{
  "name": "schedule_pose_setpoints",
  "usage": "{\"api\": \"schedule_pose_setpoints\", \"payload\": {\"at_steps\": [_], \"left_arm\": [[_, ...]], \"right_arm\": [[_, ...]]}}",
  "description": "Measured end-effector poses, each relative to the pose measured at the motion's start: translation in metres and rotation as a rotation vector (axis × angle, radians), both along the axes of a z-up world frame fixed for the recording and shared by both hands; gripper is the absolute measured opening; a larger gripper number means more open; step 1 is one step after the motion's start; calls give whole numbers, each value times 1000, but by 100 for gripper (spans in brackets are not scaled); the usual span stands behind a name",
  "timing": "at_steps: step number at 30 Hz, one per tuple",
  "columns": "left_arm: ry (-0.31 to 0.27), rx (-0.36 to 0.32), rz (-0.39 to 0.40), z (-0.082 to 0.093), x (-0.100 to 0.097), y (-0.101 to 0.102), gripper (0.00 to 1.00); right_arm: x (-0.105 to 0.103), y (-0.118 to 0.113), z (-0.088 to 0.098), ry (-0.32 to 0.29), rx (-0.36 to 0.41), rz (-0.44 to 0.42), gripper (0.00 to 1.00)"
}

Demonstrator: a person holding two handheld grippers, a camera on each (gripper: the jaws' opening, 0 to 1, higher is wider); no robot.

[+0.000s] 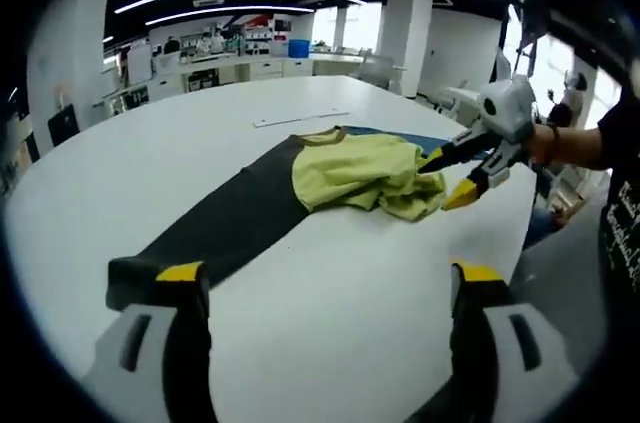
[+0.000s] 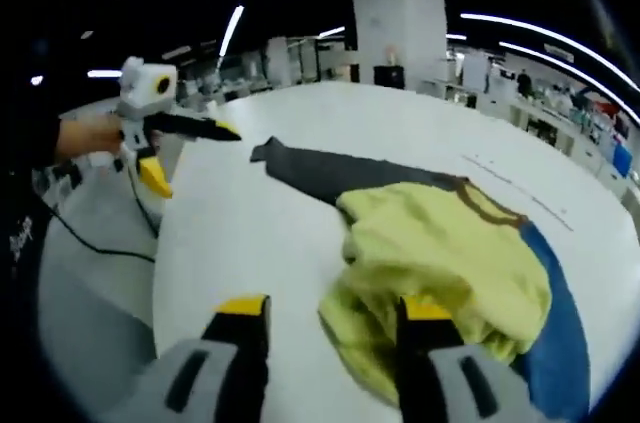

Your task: Fold the garment on the visible template until the final outline fits inside the template.

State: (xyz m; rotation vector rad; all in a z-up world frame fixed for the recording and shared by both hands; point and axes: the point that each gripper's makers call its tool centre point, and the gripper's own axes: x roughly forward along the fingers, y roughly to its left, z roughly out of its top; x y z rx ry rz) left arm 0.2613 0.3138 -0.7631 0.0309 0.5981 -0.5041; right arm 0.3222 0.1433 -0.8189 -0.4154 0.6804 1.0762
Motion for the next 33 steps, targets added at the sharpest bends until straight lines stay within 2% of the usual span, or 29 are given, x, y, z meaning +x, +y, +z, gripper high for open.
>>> {"api": "schedule_pose_setpoints", "payload": {"at_steps": [3,6,10,13,19,21,22,26,30,33], "left_arm": [[19,13,-16,-6,-4,-2,96],[27,32,-28,-10,-7,-2,96],[38,37,-35,-12,-12,-2,96],[45,42,-36,-13,-15,-2,95],[56,35,-19,-15,-15,-3,93],[58,32,-21,-15,-16,-5,92],[59,33,-23,-15,-16,-7,92],[57,35,-39,-13,-17,-13,90],[53,30,-48,-13,-16,-16,86],[50,21,-57,-12,-14,-20,83]], "right_arm": [[-2,8,-11,-11,-10,6,41],[3,9,-19,-54,-48,6,39],[5,9,-25,-58,-81,-9,34],[13,4,-29,-120,-128,4,26],[23,-2,-26,-151,-145,-12,2],[22,-2,-27,-10,-61,-103,0],[26,-3,-25,25,-39,-119,0],[27,-4,-14,49,-4,-112,0],[23,-2,10,80,69,-116,0],[21,0,30,77,112,-120,0]]}}
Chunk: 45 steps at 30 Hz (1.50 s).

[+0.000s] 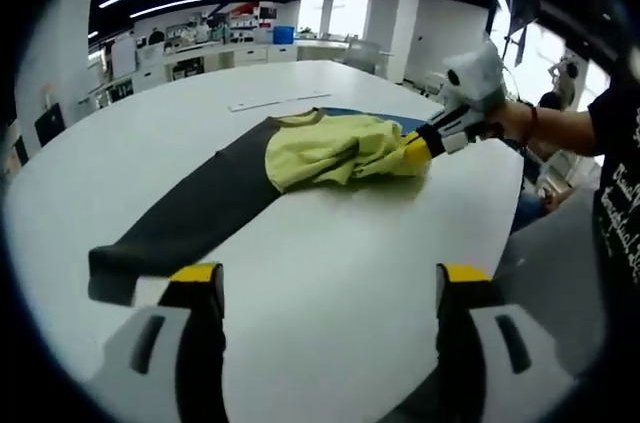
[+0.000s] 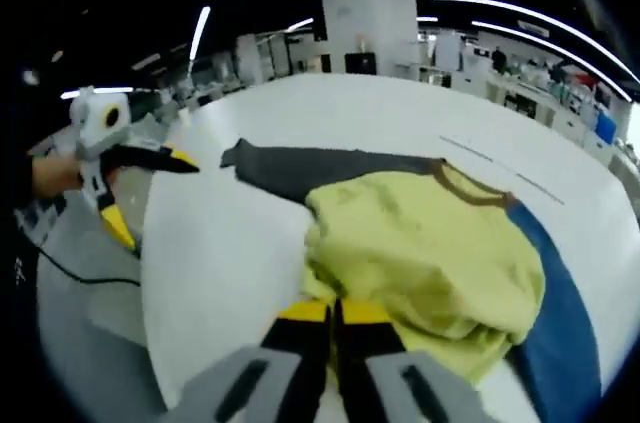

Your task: Fold the garment on the visible template until the final outline fits inside the template.

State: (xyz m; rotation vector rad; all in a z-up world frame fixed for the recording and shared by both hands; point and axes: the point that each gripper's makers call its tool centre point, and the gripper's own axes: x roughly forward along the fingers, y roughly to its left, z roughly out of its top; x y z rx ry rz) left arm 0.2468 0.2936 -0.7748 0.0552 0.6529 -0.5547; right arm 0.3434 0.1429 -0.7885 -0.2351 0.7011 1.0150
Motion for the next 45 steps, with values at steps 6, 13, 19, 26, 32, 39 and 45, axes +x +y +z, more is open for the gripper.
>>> {"api": "schedule_pose_setpoints", "payload": {"at_steps": [6,13,19,26,32,39,45], "left_arm": [[-28,-20,-28,3,6,-13,73],[-27,-50,-60,6,8,-28,67],[-25,-83,-51,9,8,-27,63],[-18,-79,-38,8,7,-25,60],[-20,-70,-41,7,9,-27,56],[-21,-80,-45,5,13,-30,52],[-15,-88,-57,5,13,-35,49]], "right_arm": [[0,5,38,48,128,-50,0],[-2,12,61,63,184,-50,0],[-7,16,64,55,180,-48,0],[-31,9,17,5,8,26,0],[-60,3,-19,65,-26,60,0],[-70,-2,-41,74,-34,66,0],[-71,-9,-46,88,-42,71,24]]}}
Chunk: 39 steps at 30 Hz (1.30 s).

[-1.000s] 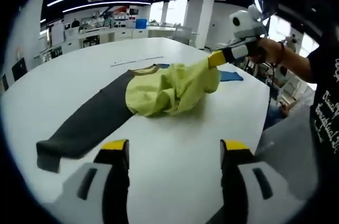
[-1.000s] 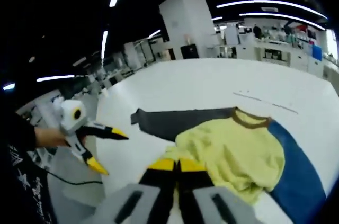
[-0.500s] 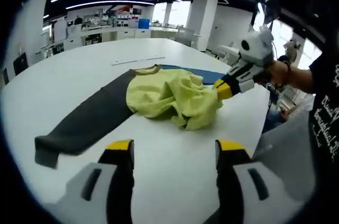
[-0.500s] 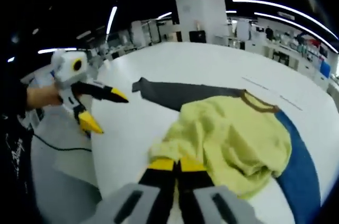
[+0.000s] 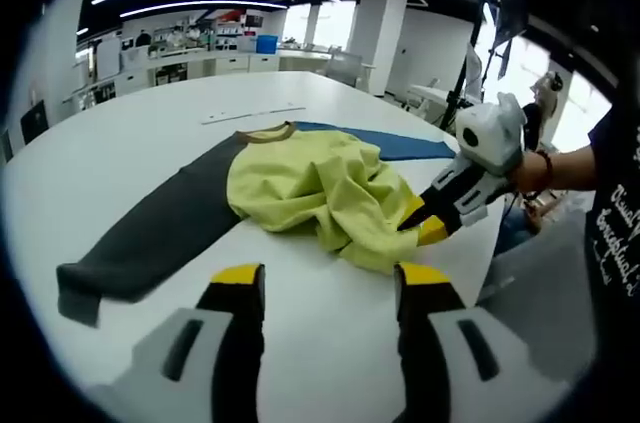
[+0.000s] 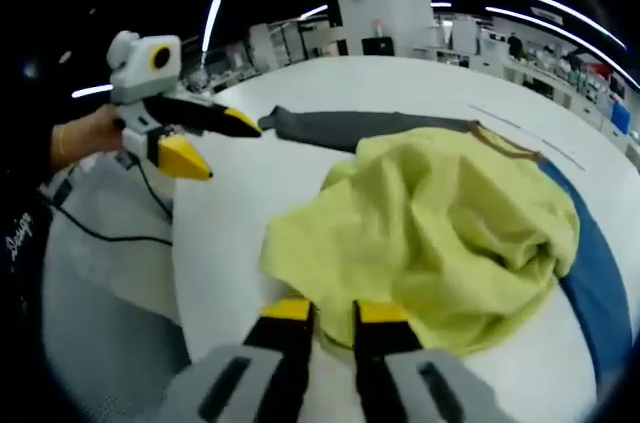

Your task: Fold the garment on the visible template until the final outline fits inside the template.

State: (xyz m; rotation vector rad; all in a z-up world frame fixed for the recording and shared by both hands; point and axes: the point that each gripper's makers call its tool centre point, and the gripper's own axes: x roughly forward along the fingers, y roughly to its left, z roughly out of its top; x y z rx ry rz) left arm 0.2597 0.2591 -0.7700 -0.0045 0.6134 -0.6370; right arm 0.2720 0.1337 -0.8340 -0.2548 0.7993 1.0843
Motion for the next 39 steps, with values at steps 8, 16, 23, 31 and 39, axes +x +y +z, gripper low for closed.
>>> {"api": "schedule_pose_setpoints", "payload": {"at_steps": [8,16,23,31,39], "left_arm": [[-4,-6,-15,-5,9,-9,44],[14,-39,-33,-17,25,-24,34],[29,-33,-28,-33,39,-26,29],[47,-45,-67,-41,40,-43,23],[45,-15,-103,-51,49,-52,19]], "right_arm": [[26,-30,37,-20,78,-83,39],[77,-70,46,-127,64,-182,35],[111,-93,37,-181,8,-214,22],[129,-102,11,-134,-41,-223,15],[131,-103,-10,-65,-73,-191,12]]}}
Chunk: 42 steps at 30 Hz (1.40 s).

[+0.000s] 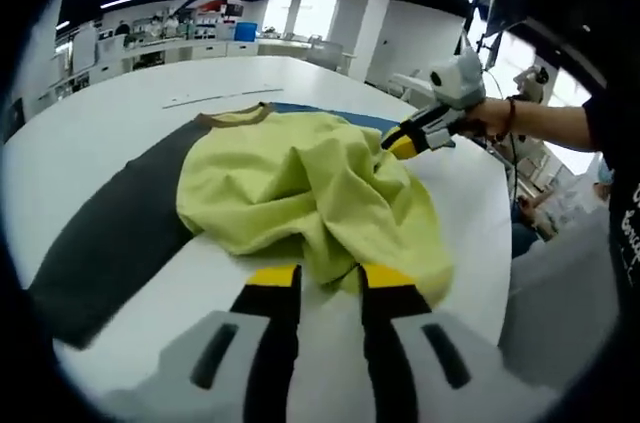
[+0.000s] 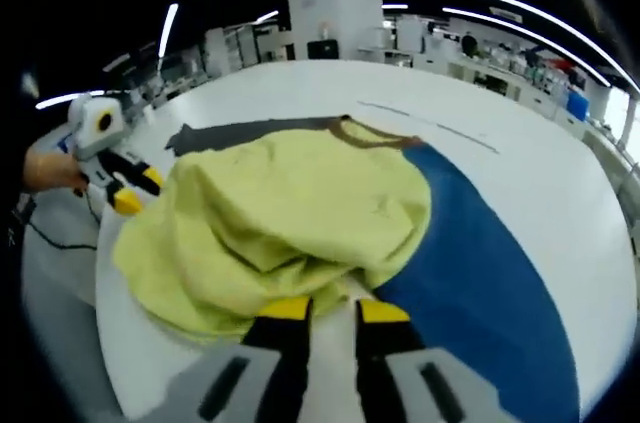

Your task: Fold the garment on the visible template until the final outline fits inside the template.

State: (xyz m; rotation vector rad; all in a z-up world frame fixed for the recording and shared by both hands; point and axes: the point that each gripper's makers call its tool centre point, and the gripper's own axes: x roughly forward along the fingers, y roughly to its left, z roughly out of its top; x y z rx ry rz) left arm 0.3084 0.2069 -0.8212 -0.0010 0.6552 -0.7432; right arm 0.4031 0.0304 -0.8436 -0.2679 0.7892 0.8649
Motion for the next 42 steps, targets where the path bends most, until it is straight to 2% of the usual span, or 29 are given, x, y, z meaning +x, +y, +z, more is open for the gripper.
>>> {"api": "schedule_pose_setpoints", "payload": {"at_steps": [4,8,13,17,19,26,29,31,36,42], "left_arm": [[8,-30,6,1,2,-3,13],[13,-15,-2,-2,1,-4,8],[4,-5,-13,-4,-1,-1,0],[-20,-26,-5,3,-1,-3,0],[-17,-58,12,8,-2,-3,0],[-64,-75,30,33,-7,4,0],[-73,-103,77,43,-7,14,0],[-58,-128,113,47,-8,20,0],[-22,-147,154,49,-14,33,0],[-10,-140,193,45,-16,48,0]], "right_arm": [[7,0,-3,12,19,8,12],[8,4,-3,19,36,20,11],[9,8,-5,21,40,33,2],[6,9,-5,28,41,6,0],[4,6,-4,32,37,-7,0],[-13,-9,6,29,-1,-25,0],[-20,-17,10,25,-8,-41,0],[-25,-22,12,25,-5,-50,0],[-43,-36,18,30,-13,-101,0],[-58,-53,19,40,-7,-156,0]]}}
